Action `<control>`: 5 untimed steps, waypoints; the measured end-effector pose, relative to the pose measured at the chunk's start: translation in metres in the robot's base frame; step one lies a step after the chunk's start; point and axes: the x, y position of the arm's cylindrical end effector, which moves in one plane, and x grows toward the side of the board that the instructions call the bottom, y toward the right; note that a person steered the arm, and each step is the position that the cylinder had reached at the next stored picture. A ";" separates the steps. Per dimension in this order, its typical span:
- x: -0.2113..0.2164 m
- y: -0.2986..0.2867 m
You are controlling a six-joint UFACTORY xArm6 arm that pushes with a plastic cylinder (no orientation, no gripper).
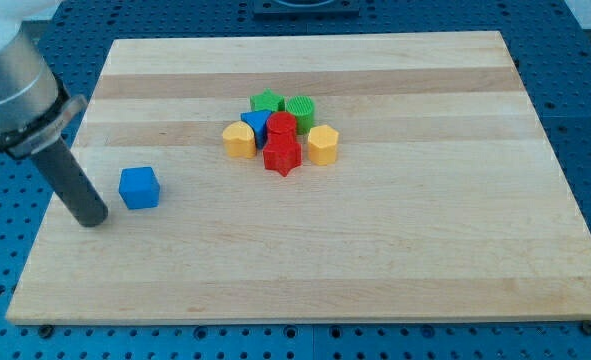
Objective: Move the blue cube into the heart
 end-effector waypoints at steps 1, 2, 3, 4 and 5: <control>-0.012 0.009; -0.012 0.046; -0.019 0.079; -0.038 0.093; -0.046 0.107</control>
